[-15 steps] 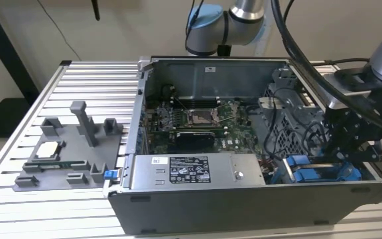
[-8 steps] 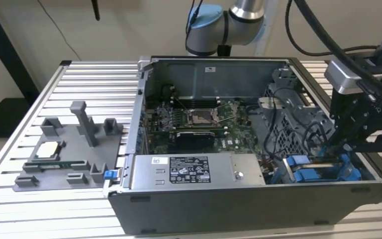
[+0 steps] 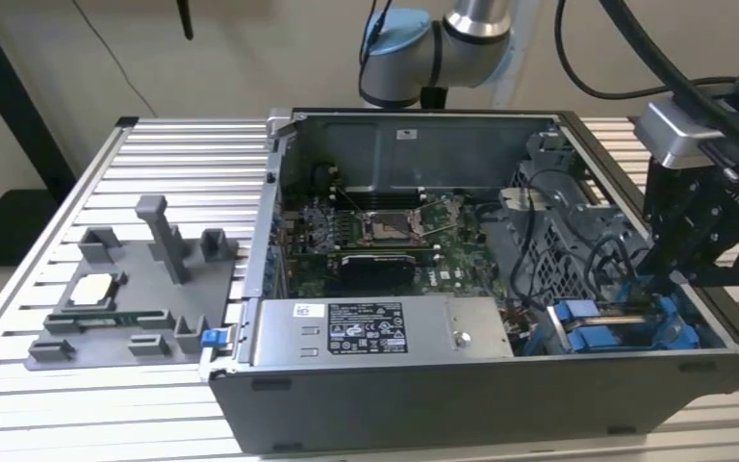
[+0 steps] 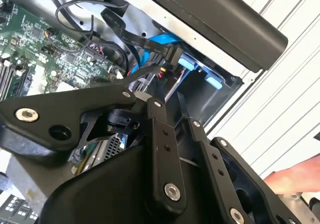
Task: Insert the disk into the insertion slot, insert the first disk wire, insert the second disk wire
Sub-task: 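Insert the first disk wire, then insert the second disk wire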
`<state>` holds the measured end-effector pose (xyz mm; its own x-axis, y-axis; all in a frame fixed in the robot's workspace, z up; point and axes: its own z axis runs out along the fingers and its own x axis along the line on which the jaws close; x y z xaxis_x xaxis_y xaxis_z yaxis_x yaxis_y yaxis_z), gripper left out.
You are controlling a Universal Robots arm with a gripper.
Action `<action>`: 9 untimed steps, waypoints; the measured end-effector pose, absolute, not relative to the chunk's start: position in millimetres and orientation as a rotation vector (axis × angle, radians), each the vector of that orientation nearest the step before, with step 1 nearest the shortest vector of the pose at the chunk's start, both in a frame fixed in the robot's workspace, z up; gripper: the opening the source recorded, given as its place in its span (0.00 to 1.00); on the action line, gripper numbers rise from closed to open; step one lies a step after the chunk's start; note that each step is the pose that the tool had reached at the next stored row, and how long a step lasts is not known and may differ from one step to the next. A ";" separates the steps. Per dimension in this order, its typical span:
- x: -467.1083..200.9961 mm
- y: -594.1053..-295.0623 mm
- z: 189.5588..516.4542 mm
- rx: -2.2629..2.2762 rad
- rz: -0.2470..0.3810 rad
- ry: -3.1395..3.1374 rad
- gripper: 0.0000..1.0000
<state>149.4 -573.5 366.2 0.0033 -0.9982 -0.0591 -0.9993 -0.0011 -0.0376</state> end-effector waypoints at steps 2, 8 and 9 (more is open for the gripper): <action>149.4 -573.5 366.3 -2.175 0.023 2.171 1.00; 150.4 -573.4 366.5 -2.176 0.023 2.171 1.00; 151.0 -573.5 366.4 -2.176 0.024 2.172 1.00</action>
